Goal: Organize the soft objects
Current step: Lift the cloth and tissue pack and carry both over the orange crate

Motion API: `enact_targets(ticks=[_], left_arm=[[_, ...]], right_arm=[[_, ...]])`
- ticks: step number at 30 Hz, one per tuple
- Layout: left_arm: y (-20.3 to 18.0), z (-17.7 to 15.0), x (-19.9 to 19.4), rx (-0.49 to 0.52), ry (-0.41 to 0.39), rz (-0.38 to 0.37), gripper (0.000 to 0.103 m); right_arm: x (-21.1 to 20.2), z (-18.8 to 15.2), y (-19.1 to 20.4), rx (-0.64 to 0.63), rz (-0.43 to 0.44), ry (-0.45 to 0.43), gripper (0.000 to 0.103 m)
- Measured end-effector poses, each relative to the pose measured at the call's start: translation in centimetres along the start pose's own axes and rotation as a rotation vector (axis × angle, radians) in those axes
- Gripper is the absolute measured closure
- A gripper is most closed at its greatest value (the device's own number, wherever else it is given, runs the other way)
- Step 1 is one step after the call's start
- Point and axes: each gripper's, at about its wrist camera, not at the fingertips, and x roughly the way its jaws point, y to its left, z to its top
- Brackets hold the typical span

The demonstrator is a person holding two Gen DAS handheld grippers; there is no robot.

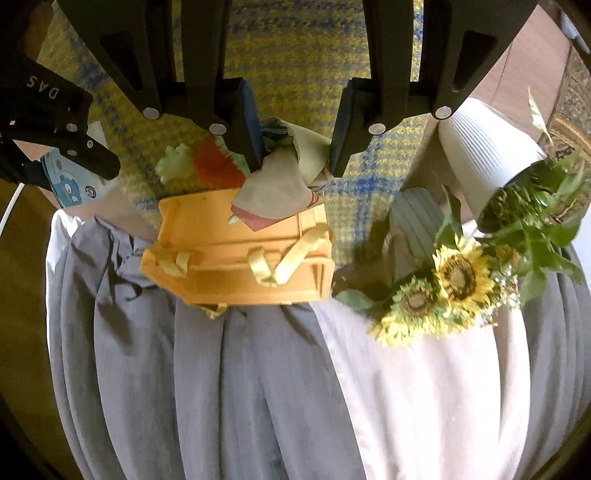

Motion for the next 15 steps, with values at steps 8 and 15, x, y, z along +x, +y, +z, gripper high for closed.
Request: enact_targets(ticks=[8,15], left_arm=[[-0.9,1.7,-2.3,-0.017,-0.077,0.018,0.068],[-1.4,3.0,-2.9,-0.011,-0.126,0.03,0.068]], right_arm=[[-1.8,2.0,-0.9,-0.015,0.028,-0.076,0.03],[-2.9,3.6,-1.6,-0.023,0.044,-0.13,0.03]])
